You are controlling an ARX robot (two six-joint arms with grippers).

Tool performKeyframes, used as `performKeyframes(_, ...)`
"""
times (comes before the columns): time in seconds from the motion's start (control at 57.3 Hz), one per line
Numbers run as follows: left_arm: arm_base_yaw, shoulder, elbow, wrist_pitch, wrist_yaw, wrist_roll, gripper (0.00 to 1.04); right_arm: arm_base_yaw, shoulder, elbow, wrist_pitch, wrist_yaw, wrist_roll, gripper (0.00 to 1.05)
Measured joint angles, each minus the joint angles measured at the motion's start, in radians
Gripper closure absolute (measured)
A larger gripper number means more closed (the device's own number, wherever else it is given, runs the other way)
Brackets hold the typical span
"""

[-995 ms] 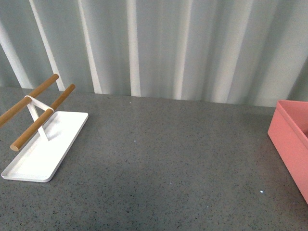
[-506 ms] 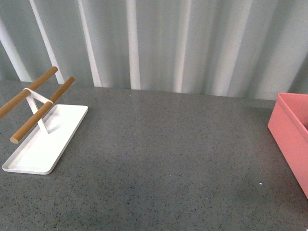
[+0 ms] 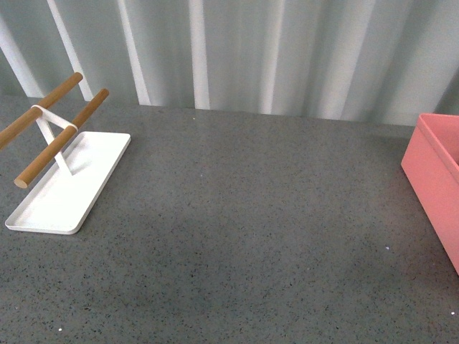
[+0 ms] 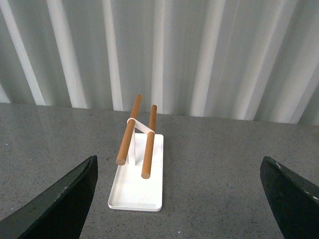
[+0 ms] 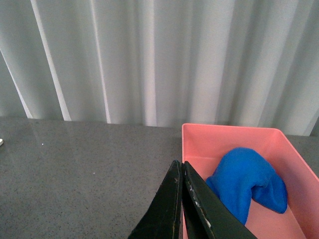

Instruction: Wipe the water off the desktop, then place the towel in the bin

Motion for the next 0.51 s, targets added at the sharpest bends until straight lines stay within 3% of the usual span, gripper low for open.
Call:
performKeyframes(0.419,0.000,0.000,0.000,0.000,0.000,0.000,0.07,0.000,-0.029,-0.016,0.005,-0.001,0.002,1.01)
performKeyframes(0.506,0.000,0.000,0.000,0.000,0.000,0.000,0.07,0.000,-0.029,-0.016,0.005,0.000,0.002,0.88)
